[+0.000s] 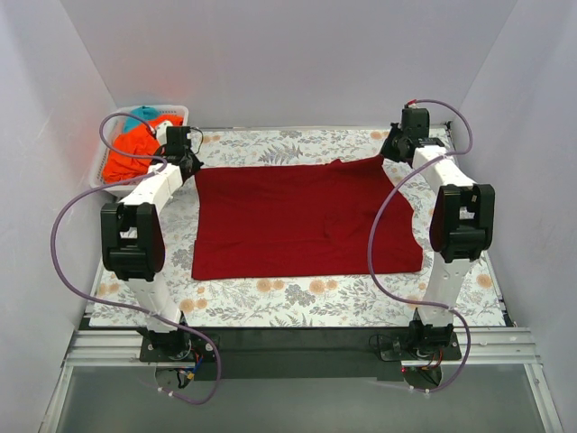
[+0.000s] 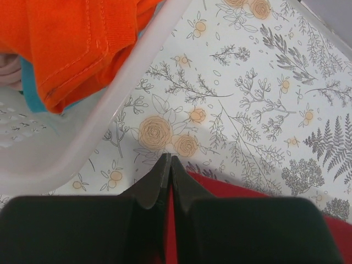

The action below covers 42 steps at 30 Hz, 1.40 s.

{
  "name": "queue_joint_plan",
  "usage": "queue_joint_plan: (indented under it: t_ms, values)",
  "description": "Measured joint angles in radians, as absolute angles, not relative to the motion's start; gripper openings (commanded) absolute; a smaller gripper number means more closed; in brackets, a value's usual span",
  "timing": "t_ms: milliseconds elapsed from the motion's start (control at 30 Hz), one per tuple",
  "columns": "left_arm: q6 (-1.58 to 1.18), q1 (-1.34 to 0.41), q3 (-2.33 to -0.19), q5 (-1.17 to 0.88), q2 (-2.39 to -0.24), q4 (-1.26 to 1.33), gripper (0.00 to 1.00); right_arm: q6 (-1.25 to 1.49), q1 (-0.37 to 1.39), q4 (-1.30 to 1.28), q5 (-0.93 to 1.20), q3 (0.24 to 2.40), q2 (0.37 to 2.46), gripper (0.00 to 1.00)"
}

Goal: Fold and stack the t-shirts
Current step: Fold the tshirt

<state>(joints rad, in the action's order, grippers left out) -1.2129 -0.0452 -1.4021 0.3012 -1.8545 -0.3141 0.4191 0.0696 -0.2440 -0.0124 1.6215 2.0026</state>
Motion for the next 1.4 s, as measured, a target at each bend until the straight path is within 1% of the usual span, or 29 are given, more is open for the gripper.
queue_joint_plan:
  t_ms: [233, 400, 633, 900, 1400]
  values:
    - [-1.213, -0.045, -1.347, 0.298, -1.768, -0.337, 0.0, 0.415, 0.066, -0.244, 0.002, 1.523, 1.904, 0.01]
    - [-1.212, -0.045, -1.345, 0.294, -1.725, -0.342, 0.0, 0.415, 0.065, -0.242, 0.013, 1.462, 1.789, 0.01]
    - [-1.213, -0.045, -1.281, 0.276, -1.65, -0.36, 0.0, 0.414, 0.065, -0.232, 0.015, 1.381, 1.654, 0.01]
    - [-1.219, -0.045, -1.206, 0.27, -1.586, -0.394, 0.0, 0.414, 0.064, -0.239, 0.014, 1.254, 1.564, 0.01]
    - [-1.219, -0.045, -1.132, 0.266, -1.509, -0.438, 0.0, 0.414, 0.06, -0.246, 0.014, 1.095, 1.379, 0.01]
